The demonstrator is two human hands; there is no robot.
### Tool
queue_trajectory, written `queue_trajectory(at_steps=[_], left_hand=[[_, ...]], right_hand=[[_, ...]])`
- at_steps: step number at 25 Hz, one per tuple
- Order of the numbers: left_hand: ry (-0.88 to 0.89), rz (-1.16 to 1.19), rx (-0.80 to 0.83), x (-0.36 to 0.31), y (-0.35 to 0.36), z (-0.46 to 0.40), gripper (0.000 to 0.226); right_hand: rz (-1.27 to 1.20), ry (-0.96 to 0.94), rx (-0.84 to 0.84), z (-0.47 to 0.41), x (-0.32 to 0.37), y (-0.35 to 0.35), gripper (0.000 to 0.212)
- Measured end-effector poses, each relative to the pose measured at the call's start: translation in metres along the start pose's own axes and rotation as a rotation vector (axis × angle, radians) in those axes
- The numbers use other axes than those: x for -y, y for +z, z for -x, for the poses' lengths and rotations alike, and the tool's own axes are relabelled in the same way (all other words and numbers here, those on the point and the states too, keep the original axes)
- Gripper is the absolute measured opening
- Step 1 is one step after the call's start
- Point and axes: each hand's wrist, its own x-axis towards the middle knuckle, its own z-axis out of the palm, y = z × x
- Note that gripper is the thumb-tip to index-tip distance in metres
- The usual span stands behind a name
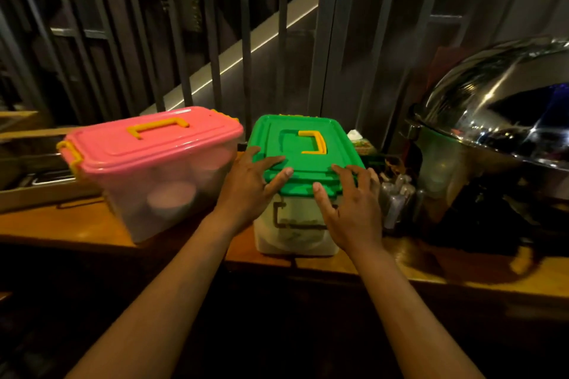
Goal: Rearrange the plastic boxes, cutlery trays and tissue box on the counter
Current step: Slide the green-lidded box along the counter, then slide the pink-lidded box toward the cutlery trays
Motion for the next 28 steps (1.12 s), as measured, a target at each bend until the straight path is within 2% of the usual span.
queue_trajectory(at_steps=[7,10,12,15,17,19,22,24,26,28], left_hand=[[0.038,0.018,0.019,0.009,-0.006,-0.007,0.068],[0.012,0.014,-0.029,0.005,-0.004,0.007,0.06],[0.053,0.034,-0.033,0.01,-0.01,0.024,0.054],[0.164,-0.01,-0.045,0.043,-0.049,0.041,0.043],[0.162,-0.088,-0.14,0.078,-0.092,0.043,0.033],[0.119,-0.158,-0.23,0.118,-0.137,0.04,0.025],[0.051,-0.235,-0.249,0.195,-0.195,0.029,0.026],[0.003,-0.245,-0.237,0.246,-0.218,0.024,0.026],[-0.005,-0.251,-0.183,0.284,-0.227,0.021,0.029],[-0.038,-0.211,-0.106,0.304,-0.231,0.016,0.03]], right_hand=[[0.021,0.014,0.06,0.004,0.008,-0.002,0.065],[0.041,0.044,0.135,0.002,0.01,-0.009,0.064],[0.057,0.076,0.14,0.001,0.016,-0.013,0.062],[0.068,0.044,-0.042,0.004,0.052,-0.006,0.055],[0.026,-0.058,-0.182,0.005,0.098,0.015,0.046],[-0.057,-0.122,-0.224,0.002,0.15,0.047,0.039],[-0.21,-0.189,-0.127,-0.004,0.23,0.105,0.037],[-0.228,-0.228,-0.031,-0.006,0.276,0.139,0.042],[-0.201,-0.208,0.132,-0.003,0.316,0.166,0.051],[-0.069,-0.184,0.248,0.001,0.344,0.189,0.064]])
